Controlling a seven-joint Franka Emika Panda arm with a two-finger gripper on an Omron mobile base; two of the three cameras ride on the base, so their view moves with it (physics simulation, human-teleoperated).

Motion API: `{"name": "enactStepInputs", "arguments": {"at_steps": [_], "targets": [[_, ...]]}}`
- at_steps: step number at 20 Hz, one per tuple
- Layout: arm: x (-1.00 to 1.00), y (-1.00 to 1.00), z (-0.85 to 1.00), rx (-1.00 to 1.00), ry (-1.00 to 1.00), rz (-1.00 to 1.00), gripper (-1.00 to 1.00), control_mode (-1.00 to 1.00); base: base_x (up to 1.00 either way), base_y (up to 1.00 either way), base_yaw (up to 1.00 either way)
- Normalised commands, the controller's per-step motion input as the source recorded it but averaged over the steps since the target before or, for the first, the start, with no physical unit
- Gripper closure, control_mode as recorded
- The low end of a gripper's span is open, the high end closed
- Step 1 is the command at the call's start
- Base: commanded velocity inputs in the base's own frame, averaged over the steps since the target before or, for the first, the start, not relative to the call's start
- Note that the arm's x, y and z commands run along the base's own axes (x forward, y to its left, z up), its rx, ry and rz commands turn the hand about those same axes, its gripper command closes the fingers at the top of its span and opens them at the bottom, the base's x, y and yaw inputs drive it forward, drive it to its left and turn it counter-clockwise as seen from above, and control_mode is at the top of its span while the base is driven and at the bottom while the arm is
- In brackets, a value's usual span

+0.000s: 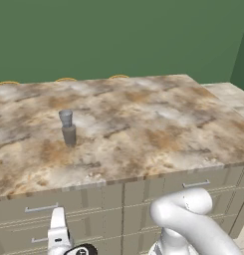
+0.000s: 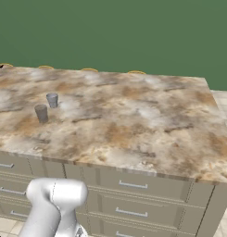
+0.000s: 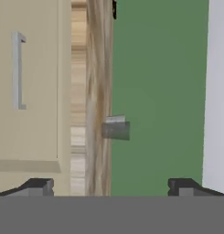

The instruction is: Take the tongs from the drawer on the left and place them on the dining counter next to the tray containing the kebab skewer.

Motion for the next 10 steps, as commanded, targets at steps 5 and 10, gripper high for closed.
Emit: {"name": "enactStepInputs", "arguments": {"at_steps": [5,10], "targets": [[0.33,0.12,-0.36,0.0,-0.11,0.08,-1.0,-1.0,0.0,0.0,0.0],[0.22,0.38,-0.37,0.0,-0.07,0.02,-1.0,-1.0,0.0,0.0,0.0]]}}
